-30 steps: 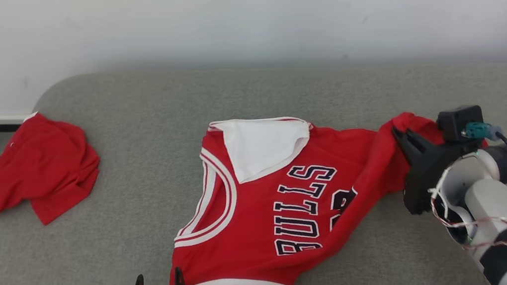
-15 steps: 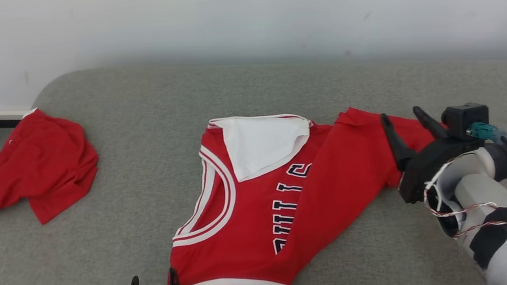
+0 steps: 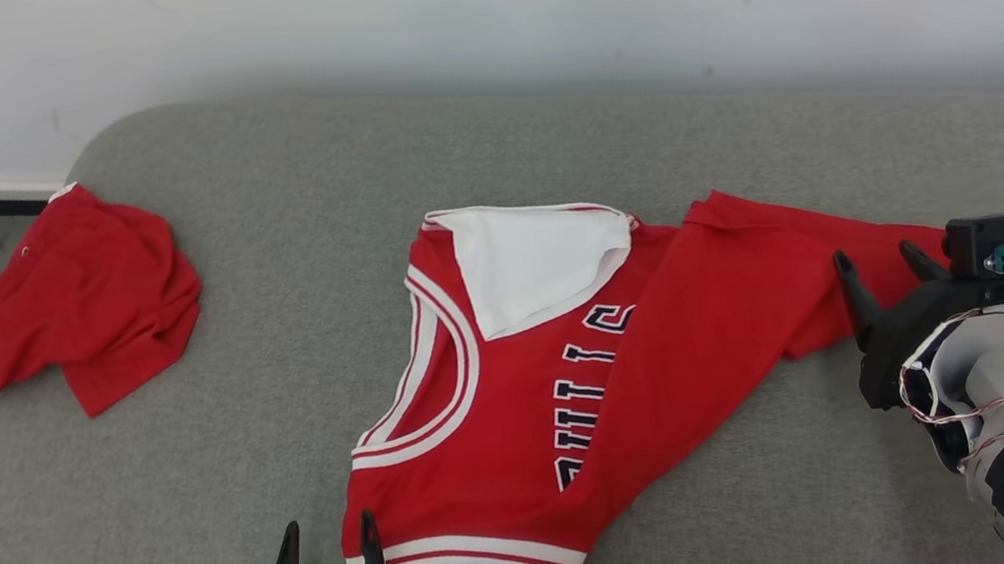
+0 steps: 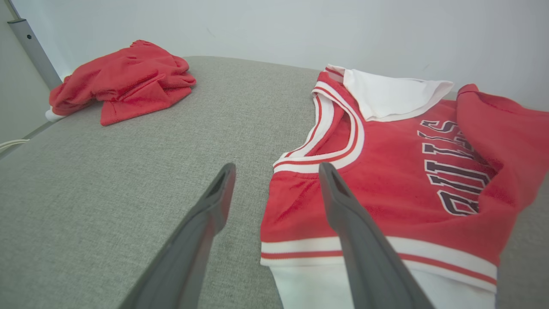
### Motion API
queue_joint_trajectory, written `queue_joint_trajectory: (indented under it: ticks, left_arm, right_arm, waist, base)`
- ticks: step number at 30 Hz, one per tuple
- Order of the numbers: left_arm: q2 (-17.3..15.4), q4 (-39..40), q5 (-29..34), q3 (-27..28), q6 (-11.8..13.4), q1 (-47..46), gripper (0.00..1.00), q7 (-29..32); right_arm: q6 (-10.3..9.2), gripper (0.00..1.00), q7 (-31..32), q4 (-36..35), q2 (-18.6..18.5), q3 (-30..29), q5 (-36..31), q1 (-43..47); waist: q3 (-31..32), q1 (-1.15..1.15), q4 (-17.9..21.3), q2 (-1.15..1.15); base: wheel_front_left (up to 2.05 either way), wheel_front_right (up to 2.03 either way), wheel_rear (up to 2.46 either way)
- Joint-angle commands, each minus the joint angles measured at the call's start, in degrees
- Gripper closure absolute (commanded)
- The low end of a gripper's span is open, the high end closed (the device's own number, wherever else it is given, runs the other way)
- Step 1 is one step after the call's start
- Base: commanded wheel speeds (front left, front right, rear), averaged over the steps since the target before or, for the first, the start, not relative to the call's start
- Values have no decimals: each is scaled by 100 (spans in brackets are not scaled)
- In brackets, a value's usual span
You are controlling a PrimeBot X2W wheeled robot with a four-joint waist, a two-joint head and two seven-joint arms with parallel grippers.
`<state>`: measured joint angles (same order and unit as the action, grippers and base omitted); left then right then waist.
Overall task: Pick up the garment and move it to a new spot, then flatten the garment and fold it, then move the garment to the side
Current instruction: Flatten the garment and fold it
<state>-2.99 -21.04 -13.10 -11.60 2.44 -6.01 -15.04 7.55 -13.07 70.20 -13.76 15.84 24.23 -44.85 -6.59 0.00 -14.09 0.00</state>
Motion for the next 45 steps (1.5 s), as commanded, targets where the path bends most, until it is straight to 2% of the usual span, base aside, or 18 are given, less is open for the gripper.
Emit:
queue_joint_trajectory:
  ticks: [1,9,10,12,13,21,24,30,36,40,45]
  left_arm:
    - [8,-8,43,-29,-20,-50,0,-13]
    - [13,-41,-1,-187,-26,-170,0,-13]
    - [13,-42,-20,-210,-17,-189,0,-13]
    - [14,-60,-50,-244,-1,-232,0,-13]
    - [13,-63,-64,-261,-3,-247,0,-13]
    - [13,-87,-119,-320,55,-216,0,-13]
    - [12,-118,-110,-266,69,-114,0,-13]
    - [10,-128,-99,-120,54,87,0,-13]
    - [6,-139,-60,14,7,297,0,-13]
    - [-3,-142,-24,90,-26,407,0,-13]
    - [-3,-100,9,165,-11,396,0,-13]
  right_arm:
    - [-13,0,25,68,-8,-3,61,-46]
    - [-13,0,95,275,-63,-76,166,-68]
    - [-13,32,107,291,-72,-90,170,-69]
    - [-13,87,95,314,-86,-116,210,-73]
    - [-13,100,67,321,-89,-131,222,-84]
    - [-13,100,-178,144,-46,-119,222,-73]
    - [-13,100,-211,-201,-5,-135,311,114]
    - [-13,100,-211,-1494,-17,-320,688,1061]
    - [-13,100,-119,-2668,-199,-417,1092,2370]
    - [-13,100,254,-3585,-265,-708,1170,3198]
    - [-13,100,987,-4672,-49,-1272,941,4052]
  waist:
    - [-98,0,-135,0]
    - [-235,0,-401,0]
    - [-251,0,-424,0]
    - [-275,0,-459,0]
    - [-285,0,-469,0]
    - [-255,0,-387,0]
    - [-130,0,-262,0]
    - [166,0,64,0]
    - [364,0,418,0]
    - [423,0,628,0]
    - [375,0,798,0]
  base:
    - [0,0,0]
    - [0,0,0]
    - [0,0,0]
    - [0,0,0]
    - [0,0,0]
    - [0,0,0]
    - [0,0,0]
    - [0,0,0]
    - [0,0,0]
    - [0,0,0]
    - [0,0,0]
